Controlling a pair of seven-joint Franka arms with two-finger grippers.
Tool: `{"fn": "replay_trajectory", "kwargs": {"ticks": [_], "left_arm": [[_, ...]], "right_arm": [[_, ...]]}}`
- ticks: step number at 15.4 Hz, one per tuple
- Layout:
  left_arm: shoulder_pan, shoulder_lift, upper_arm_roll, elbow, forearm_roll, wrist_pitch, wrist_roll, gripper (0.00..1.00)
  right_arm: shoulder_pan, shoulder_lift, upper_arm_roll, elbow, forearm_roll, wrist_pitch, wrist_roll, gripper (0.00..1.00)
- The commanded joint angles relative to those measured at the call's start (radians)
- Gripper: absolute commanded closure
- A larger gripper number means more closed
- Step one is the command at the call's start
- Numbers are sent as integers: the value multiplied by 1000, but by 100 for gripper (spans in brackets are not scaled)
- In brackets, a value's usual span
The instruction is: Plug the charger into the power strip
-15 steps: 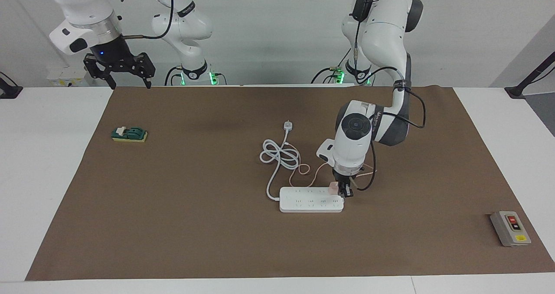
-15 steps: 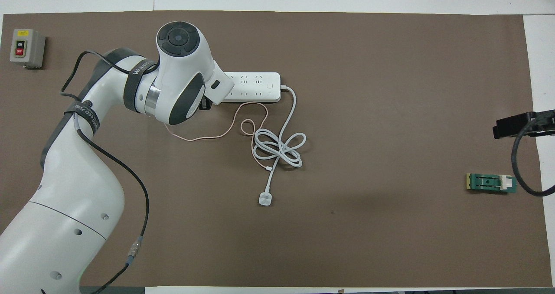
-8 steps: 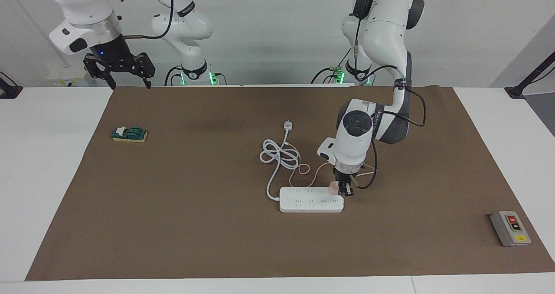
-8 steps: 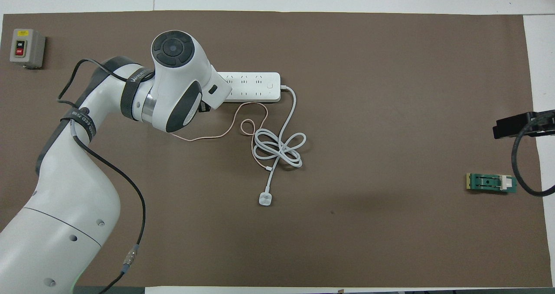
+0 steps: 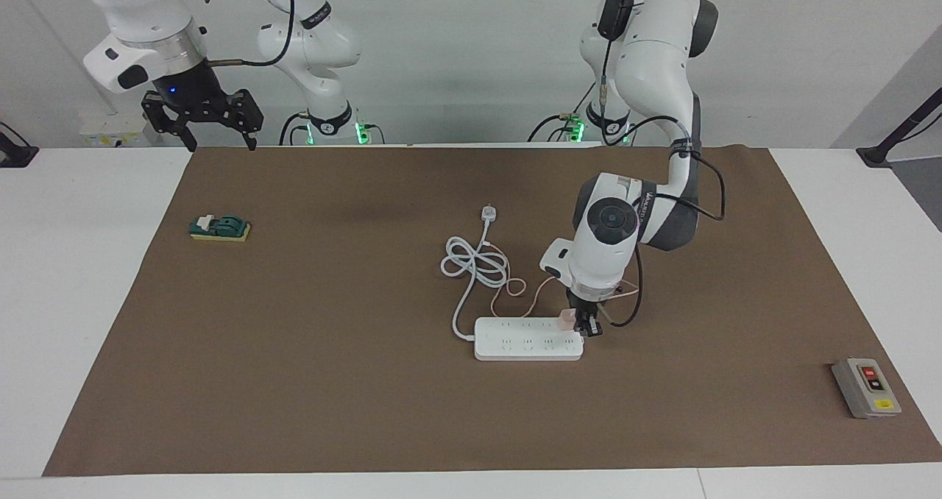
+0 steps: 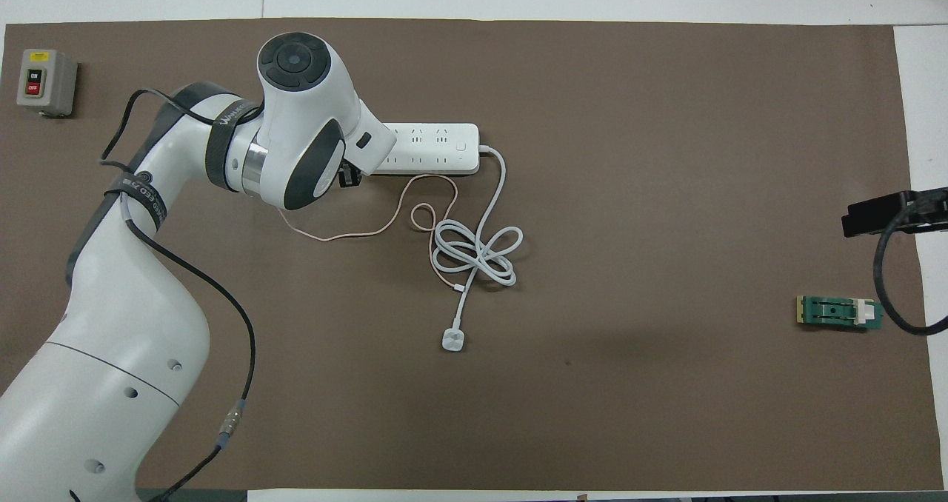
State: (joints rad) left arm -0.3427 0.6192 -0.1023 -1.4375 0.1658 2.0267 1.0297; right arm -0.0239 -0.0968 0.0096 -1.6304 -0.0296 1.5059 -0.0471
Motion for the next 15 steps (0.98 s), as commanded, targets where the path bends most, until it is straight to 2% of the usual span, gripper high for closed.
{"fn": "replay_trajectory", "kwargs": {"ticks": [1,5,9,14,15], "left_arm": [[-25,88,29,45,72,29,-31,100],[-33,90,27,48,67,41,-33,100],[7,97,27,46,-9,70,-33,100],[13,102,27,46,-31,96,-31,100],[13,100,27,46,-31,98,-31,96]], "right_arm": [[-19,-18,9,-16,5,-3,-23,0],[-19,-18,9,-16,5,-3,-23,0],[-19,-18,9,-16,5,-3,-23,0],[-19,-18,9,-16,5,-3,-23,0],[-19,-18,9,-16,5,-3,-23,0]]}}
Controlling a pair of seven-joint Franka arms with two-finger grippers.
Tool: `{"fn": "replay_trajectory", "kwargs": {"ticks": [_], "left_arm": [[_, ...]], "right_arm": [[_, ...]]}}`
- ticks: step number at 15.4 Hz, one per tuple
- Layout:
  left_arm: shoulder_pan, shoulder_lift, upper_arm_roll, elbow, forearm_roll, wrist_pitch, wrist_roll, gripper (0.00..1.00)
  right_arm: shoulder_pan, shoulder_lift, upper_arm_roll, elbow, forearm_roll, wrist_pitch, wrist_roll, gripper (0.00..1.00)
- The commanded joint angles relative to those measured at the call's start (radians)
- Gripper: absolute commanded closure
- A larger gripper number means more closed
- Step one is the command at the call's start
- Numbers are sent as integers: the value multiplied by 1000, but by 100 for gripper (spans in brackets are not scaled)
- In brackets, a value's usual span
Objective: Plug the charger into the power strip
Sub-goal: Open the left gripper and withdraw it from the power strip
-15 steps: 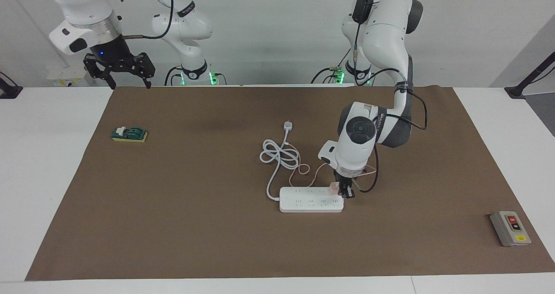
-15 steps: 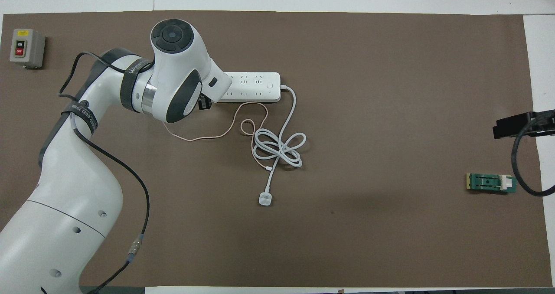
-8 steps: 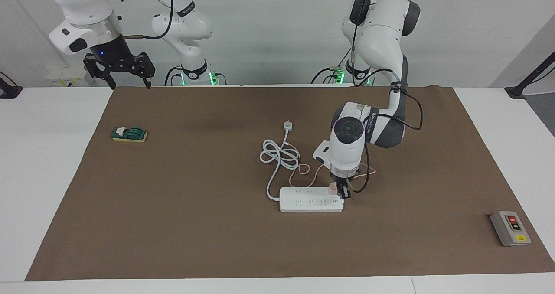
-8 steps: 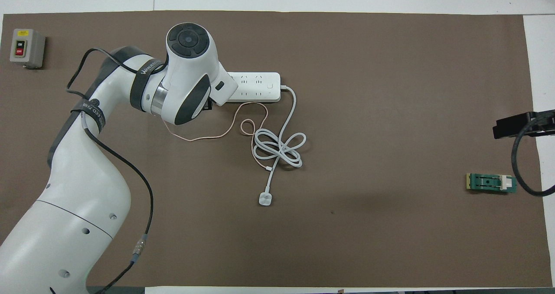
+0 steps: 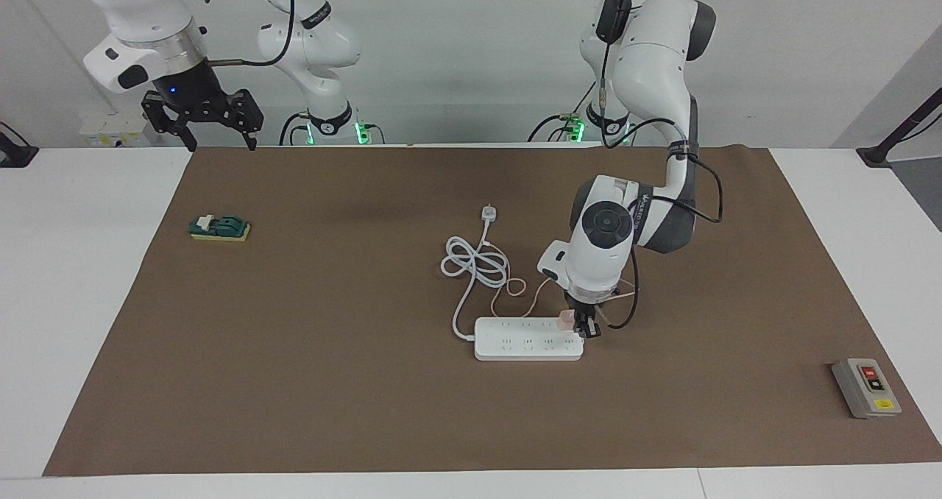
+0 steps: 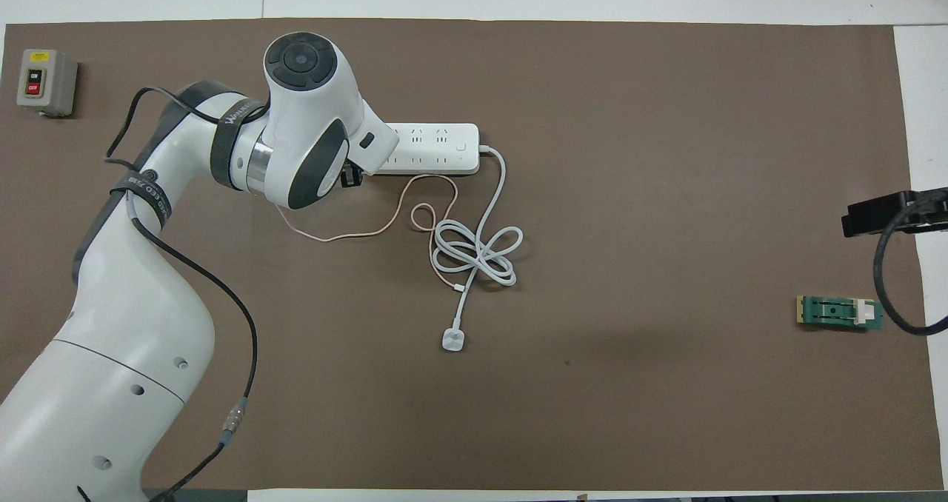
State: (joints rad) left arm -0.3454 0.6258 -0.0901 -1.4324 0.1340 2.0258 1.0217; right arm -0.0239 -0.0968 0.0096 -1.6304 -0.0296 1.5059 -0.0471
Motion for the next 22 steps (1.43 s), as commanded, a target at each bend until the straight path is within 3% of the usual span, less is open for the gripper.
{"fn": "replay_trajectory", "kwargs": {"ticks": [1,2,9,14,22], "left_arm": [[17,94,15,41,-1,100,-23,18],[19,89,15,43,-4,102,-12,0],[37,17,15,47,-39,93,-14,0],[51,-87,15,32,-43,71,-15,0],[105,-290,16,7,-114,-114,-37,0]], "right_arm": [[-19,-18,9,-16,7,-3,-23,0],[-19,-18,9,-16,5,-3,-23,0],[-19,-18,9,-16,5,-9,-23,0],[-19,-18,9,-16,5,-9,-23,0],[-19,-18,9,-16,5,-9,-23,0]]}}
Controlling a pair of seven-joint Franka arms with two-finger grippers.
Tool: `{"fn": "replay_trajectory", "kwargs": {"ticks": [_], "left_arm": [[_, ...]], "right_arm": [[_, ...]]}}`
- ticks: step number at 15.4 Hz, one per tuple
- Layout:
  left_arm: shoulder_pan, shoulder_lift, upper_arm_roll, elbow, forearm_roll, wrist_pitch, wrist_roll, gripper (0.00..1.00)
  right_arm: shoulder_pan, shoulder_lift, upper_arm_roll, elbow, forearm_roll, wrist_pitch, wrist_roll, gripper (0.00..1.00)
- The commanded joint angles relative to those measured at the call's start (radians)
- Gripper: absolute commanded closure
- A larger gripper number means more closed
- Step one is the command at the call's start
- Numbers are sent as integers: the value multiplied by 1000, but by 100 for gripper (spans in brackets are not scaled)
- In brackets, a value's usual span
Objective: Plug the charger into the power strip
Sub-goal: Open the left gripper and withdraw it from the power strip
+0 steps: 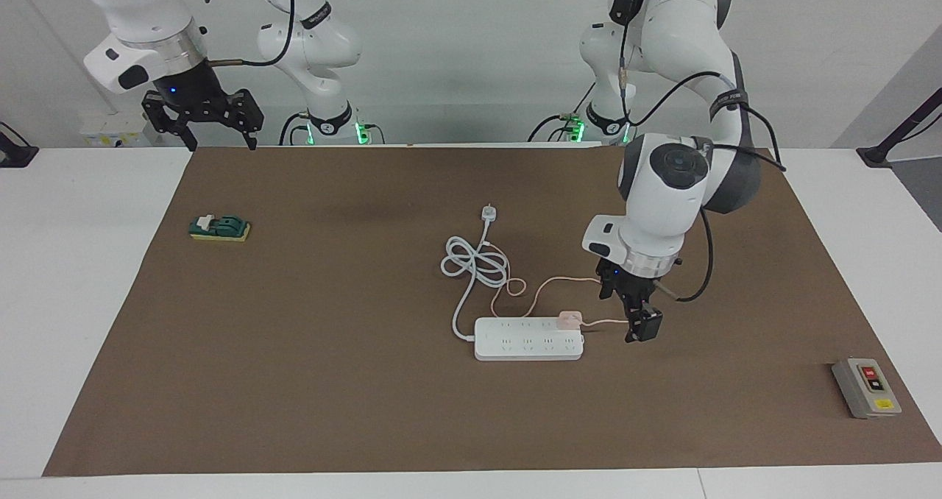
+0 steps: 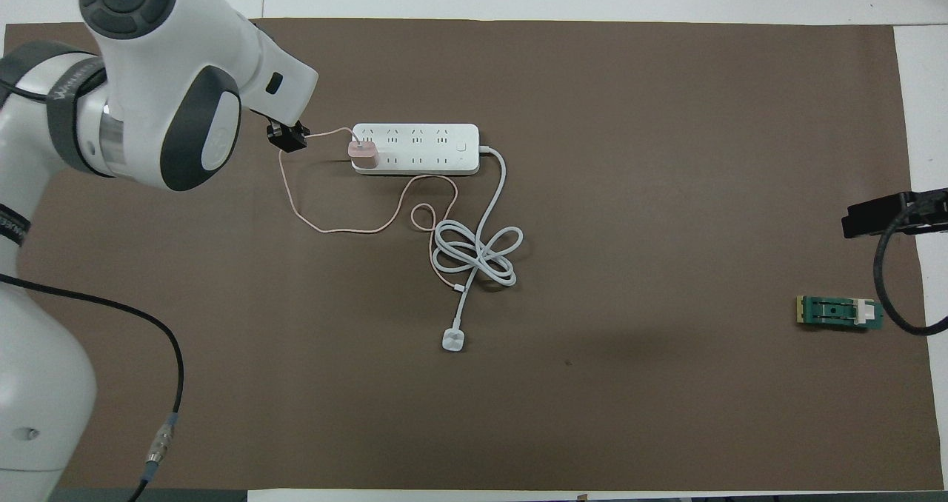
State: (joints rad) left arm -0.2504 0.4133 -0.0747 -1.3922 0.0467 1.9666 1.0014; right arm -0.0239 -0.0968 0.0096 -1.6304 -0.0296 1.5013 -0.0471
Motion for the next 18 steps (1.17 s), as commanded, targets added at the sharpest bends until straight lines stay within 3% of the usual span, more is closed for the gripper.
{"fn": "replay_trajectory", "kwargs": {"ticks": [1,7,11,13,18], "left_arm": [[23,-106,1,-30,-28,-86,-48,0],[166,-200,1,-22,-80,-242,-177,0],[227,-246,10,-22,-85,-333,-465,0],[261,-257,9,-24,-70,-338,-715,0],[281,-326,19,-33,-44,-356,-765,0]], "right_arm": [[-21,-18,7,-16,5,-4,-23,0],[-48,-17,9,-14,8,4,-30,0],[-77,-15,10,-14,50,-18,-31,0],[-77,-14,16,-14,51,-19,-31,0],[-77,15,29,4,45,-24,-31,0]]}}
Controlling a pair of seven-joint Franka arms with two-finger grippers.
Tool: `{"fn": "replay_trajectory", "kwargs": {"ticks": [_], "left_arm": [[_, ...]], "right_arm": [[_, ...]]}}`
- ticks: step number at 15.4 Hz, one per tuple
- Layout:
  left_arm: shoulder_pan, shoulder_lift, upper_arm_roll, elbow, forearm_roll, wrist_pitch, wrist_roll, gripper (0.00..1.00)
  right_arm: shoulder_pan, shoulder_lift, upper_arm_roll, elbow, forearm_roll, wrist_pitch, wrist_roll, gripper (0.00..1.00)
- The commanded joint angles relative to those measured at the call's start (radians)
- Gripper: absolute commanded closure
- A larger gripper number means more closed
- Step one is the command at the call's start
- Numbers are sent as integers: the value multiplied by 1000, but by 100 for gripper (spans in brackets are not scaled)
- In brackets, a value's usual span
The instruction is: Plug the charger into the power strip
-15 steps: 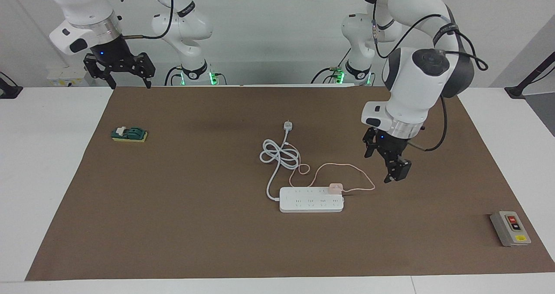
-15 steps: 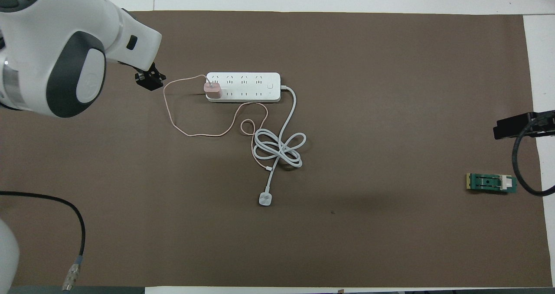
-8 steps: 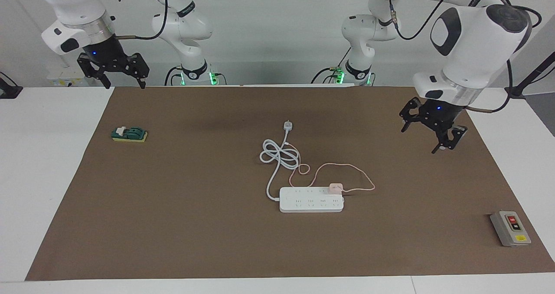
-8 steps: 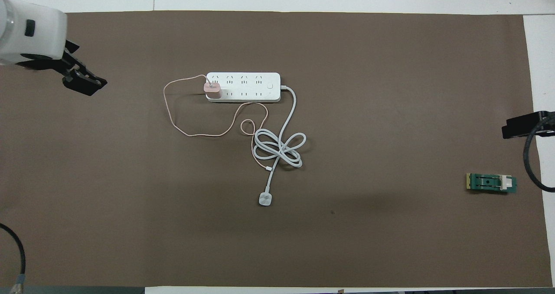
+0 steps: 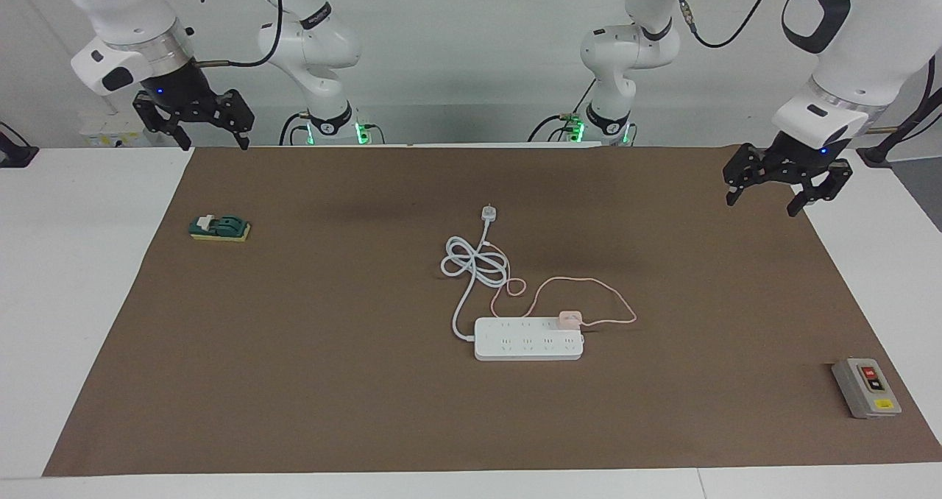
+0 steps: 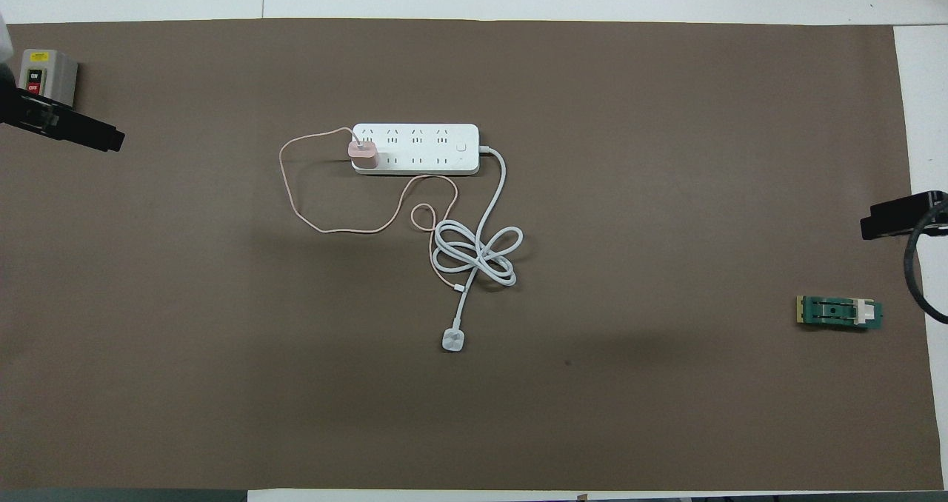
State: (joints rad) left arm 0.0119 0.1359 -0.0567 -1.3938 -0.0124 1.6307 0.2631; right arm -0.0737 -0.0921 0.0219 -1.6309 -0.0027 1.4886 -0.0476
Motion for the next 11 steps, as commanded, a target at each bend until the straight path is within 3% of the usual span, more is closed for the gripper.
{"fn": "replay_trajectory", "kwargs": {"ticks": [1,4,6,8,11], "left_arm": [[22,-58,3,-33,15,-29,-27,0],[31,-70,5,-37,15,-54,-86,0],[33,-91,5,-54,15,-135,-184,0],[30,-84,2,-50,19,-123,-263,0],[28,-91,-6,-48,25,-172,-262,0]], "right_arm": [[-26,20,16,14,15,-13,-31,0],[-20,23,15,20,6,-24,-31,0],[-17,18,16,20,4,-25,-29,0],[-15,17,16,20,4,-25,-29,0],[-14,15,16,20,4,-27,-28,0]]}}
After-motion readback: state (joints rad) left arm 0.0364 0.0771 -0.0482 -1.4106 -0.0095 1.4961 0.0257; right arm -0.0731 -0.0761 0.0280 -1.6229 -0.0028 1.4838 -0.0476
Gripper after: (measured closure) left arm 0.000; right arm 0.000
